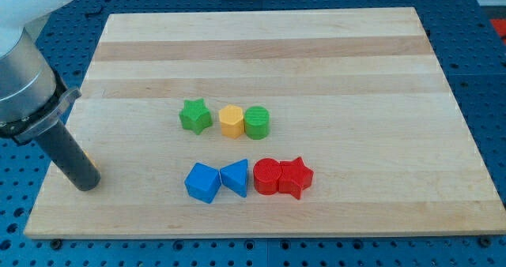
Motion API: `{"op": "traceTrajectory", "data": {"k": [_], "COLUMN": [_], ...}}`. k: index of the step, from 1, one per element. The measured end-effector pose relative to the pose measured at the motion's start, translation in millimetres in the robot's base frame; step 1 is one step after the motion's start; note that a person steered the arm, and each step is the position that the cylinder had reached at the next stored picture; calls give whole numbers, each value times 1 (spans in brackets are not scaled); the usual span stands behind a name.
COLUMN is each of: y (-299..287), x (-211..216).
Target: Push the yellow heart up and right a bit
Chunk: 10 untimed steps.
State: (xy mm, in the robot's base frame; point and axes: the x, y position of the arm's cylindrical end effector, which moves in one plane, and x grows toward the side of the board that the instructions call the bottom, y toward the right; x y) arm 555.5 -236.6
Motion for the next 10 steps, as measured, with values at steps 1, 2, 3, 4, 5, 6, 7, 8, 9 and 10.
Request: {"op": "traceTrajectory", "data": {"k": [1, 2, 3, 4, 5, 6, 7, 8, 9, 10], "y": [-1, -21, -41, -35, -14, 17, 17, -16, -59, -66], "x": [13, 44, 43, 27, 8, -12, -12, 12, 22, -2]}}
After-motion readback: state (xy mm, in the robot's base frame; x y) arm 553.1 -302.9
